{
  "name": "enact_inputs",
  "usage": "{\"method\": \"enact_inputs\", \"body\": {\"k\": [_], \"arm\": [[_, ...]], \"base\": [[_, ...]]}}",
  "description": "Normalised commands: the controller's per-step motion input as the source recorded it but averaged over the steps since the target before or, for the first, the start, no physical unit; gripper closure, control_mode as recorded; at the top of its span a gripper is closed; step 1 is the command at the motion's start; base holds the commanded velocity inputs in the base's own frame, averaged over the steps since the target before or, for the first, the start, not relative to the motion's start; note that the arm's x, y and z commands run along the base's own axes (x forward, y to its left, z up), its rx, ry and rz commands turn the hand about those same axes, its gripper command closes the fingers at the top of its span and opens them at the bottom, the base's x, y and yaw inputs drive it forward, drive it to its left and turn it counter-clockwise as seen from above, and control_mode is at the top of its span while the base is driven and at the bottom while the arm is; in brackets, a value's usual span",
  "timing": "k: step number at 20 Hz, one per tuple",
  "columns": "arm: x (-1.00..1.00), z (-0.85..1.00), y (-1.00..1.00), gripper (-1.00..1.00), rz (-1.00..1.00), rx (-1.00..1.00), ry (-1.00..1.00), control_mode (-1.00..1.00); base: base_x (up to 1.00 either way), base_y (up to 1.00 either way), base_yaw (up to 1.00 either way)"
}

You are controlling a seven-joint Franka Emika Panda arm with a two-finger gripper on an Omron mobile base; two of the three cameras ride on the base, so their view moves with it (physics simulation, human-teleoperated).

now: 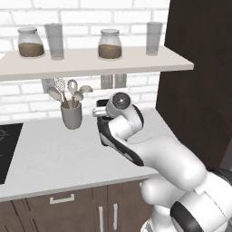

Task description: Start the toaster. Once the lever pops up, take the bread to the plate on the dining counter.

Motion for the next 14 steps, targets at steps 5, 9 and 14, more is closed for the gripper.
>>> {"method": "enact_inputs", "body": {"k": [5,9,14], "arm": [[0.0,-0.36,-0.05,-1.0,0.0,0.03,-0.17,-1.0],[0.09,-0.05,-0.04,-1.0,0.0,0.04,-0.05,-1.0],[0.35,0.0,-0.03,-1.0,0.0,0.01,0.0,-1.0]], "base": [[0.0,0.0,0.0],[0.0,0.0,0.0],[0.0,0.0,0.0]]}}
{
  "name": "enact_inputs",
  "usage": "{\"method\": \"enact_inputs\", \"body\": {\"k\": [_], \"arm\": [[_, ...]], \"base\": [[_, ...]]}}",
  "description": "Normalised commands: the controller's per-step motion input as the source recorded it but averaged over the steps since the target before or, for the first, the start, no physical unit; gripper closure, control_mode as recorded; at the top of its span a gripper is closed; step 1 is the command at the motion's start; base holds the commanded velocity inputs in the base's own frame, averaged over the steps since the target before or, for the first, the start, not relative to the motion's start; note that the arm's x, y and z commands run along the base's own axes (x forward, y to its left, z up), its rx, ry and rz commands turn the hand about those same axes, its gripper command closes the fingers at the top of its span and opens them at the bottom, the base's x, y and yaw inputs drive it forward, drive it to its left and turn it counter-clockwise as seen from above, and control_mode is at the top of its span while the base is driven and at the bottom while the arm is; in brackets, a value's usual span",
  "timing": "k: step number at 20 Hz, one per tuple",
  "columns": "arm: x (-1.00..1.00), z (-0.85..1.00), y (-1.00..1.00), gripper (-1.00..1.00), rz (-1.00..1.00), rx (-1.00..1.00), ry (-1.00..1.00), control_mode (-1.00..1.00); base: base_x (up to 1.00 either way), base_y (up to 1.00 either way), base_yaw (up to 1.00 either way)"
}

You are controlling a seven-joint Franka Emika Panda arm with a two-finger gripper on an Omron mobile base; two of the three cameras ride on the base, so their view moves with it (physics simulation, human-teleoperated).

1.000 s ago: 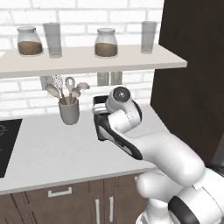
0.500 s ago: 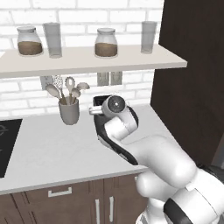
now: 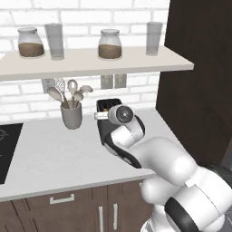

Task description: Start the toaster. Once the lever pops up, take the bread to the plate on the dining counter.

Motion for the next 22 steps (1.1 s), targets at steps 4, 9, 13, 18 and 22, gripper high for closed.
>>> {"method": "enact_inputs", "body": {"k": [4,9,13,18,22], "arm": [[0.44,0.0,0.0,-1.0,0.0,0.0,0.0,-1.0],[0.41,-0.01,0.0,-1.0,0.0,0.0,0.0,-1.0],[0.14,-0.18,0.0,-1.0,0.0,0.0,0.0,-1.0],[0.0,-0.14,0.0,-1.0,0.0,0.0,0.0,-1.0],[0.0,-0.01,0.0,-1.0,0.0,0.0,0.0,-1.0]], "base": [[0.0,0.0,0.0],[0.0,0.0,0.0],[0.0,0.0,0.0],[0.0,0.0,0.0],[0.0,0.0,0.0]]}}
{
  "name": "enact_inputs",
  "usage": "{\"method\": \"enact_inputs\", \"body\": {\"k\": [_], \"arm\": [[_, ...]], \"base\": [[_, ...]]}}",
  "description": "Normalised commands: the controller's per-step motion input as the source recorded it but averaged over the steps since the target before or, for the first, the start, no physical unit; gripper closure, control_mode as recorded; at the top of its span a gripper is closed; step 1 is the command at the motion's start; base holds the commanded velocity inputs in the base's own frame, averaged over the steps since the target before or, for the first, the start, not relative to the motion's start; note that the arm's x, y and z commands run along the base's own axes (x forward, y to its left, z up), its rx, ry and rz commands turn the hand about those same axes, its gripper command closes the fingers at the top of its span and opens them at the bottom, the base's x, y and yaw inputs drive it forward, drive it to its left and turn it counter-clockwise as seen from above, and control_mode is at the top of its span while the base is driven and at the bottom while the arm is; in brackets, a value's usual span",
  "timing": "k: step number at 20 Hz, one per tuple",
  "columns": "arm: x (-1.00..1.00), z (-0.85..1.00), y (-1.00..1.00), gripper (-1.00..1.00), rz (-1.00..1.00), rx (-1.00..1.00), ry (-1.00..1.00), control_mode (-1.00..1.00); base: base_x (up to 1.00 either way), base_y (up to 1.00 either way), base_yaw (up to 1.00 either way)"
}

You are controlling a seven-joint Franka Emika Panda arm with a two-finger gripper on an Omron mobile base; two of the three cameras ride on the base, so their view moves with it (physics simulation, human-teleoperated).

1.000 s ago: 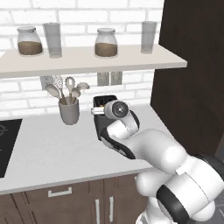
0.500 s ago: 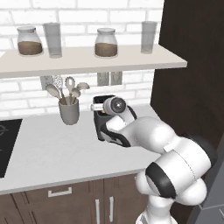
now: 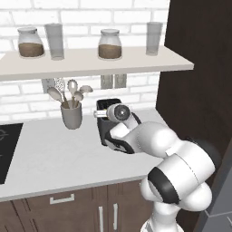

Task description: Start the toaster. Once the lever pops up, take the bread to the plate on the dining counter.

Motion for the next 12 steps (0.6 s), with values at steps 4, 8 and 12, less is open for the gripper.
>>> {"method": "enact_inputs", "body": {"k": [4,8,12], "arm": [[0.01,0.0,0.04,-1.0,0.0,-0.02,0.01,-1.0],[0.0,0.0,0.0,-1.0,0.0,-0.03,0.0,-1.0],[0.0,0.0,0.0,-1.0,0.01,-0.03,0.0,-1.0]], "base": [[0.0,0.0,0.0],[0.0,0.0,0.0],[0.0,0.0,0.0]]}}
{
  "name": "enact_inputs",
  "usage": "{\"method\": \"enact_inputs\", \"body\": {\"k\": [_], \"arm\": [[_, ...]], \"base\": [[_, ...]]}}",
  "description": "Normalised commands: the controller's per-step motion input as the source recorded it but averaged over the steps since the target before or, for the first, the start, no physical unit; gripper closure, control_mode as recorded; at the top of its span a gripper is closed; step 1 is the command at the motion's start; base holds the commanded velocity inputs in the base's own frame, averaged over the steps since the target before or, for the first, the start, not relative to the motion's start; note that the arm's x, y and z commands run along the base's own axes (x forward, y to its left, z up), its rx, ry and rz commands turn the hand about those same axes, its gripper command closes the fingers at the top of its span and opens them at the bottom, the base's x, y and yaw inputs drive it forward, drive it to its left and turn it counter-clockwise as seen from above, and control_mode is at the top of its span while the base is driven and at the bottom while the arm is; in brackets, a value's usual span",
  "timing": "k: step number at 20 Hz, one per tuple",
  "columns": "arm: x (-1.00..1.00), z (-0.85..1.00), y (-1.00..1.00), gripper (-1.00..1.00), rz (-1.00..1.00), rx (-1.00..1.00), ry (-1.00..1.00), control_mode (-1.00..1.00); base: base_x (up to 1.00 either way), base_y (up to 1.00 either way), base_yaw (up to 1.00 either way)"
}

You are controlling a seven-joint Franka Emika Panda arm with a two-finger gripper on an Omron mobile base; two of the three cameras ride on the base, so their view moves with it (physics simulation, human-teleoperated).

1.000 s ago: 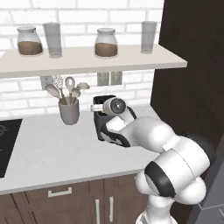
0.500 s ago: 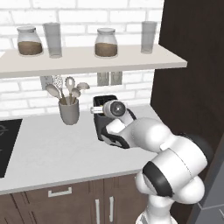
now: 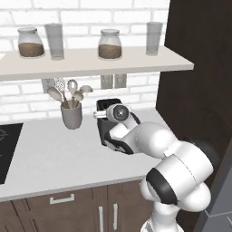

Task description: Start the toaster. Once the lever pops up, take the bread to the plate on the dining counter.

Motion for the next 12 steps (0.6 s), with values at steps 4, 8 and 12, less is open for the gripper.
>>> {"method": "enact_inputs", "body": {"k": [4,8,12], "arm": [[0.0,0.0,0.09,-1.0,0.01,-0.05,0.0,-1.0],[0.0,0.0,0.15,-1.0,0.01,-0.05,0.0,-1.0],[0.0,0.0,0.03,-1.0,0.02,-0.01,0.0,-1.0]], "base": [[0.0,0.0,0.0],[0.0,0.0,0.0],[0.0,0.0,0.0]]}}
